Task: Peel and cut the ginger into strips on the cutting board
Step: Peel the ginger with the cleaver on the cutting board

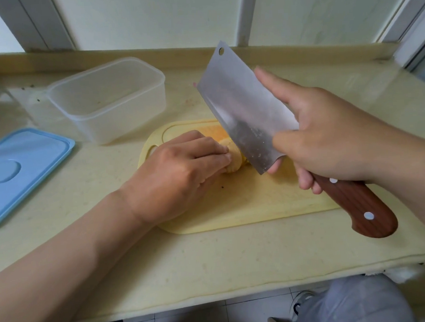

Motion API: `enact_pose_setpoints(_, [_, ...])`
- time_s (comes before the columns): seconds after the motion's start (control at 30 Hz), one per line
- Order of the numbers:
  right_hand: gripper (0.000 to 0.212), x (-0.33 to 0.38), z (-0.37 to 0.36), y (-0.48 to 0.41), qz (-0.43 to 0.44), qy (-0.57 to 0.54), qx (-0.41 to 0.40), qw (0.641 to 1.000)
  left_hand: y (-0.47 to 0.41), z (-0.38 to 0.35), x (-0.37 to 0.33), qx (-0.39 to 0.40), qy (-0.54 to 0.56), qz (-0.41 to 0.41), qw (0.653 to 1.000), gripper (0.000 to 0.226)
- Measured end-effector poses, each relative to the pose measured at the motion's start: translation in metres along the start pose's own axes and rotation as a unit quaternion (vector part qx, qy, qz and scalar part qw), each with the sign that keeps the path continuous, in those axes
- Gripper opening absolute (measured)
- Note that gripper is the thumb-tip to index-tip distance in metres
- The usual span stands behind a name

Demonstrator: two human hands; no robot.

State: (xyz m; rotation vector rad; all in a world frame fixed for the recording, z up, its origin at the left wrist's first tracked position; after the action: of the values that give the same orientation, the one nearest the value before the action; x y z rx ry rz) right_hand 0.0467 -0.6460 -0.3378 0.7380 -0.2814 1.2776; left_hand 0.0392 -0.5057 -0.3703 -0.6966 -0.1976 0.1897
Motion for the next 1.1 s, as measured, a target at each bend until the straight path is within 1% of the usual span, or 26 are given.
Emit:
enact_pose_setpoints(0.47, [0.1, 0.0, -0.003, 0.004, -0.002, 0.006, 0.009, 1.0, 0.0, 0.001, -0.001, -0.005, -0.004, 0.001, 1.0, 0.012])
enact_pose_setpoints(0.87, [0.098, -0.002, -0.009, 0.02, -0.006, 0.07, 0.021, 0.997, 0.001, 0.001, 0.0, 0.003, -0.008, 0.006, 1.0, 0.014])
enact_pose_setpoints(1.1, [0.098, -0.01, -0.01, 0.033, -0.034, 0.078, 0.027, 0.996, 0.003, 0.0, 0.001, 0.005, -0.002, 0.009, 1.0, 0.014])
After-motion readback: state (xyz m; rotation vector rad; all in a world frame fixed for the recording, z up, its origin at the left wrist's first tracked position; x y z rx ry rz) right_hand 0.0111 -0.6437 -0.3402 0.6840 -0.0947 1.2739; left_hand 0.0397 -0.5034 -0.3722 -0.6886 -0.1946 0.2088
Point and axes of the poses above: each hand's wrist, its own y-axis away from the middle knuckle, its own z-axis out of the back of the hand, x = y × z, the point moved 9 cm from there along -y, towards the middle knuckle, and after that the axes turned 15 degrees about -z, right-handed, at the moved point
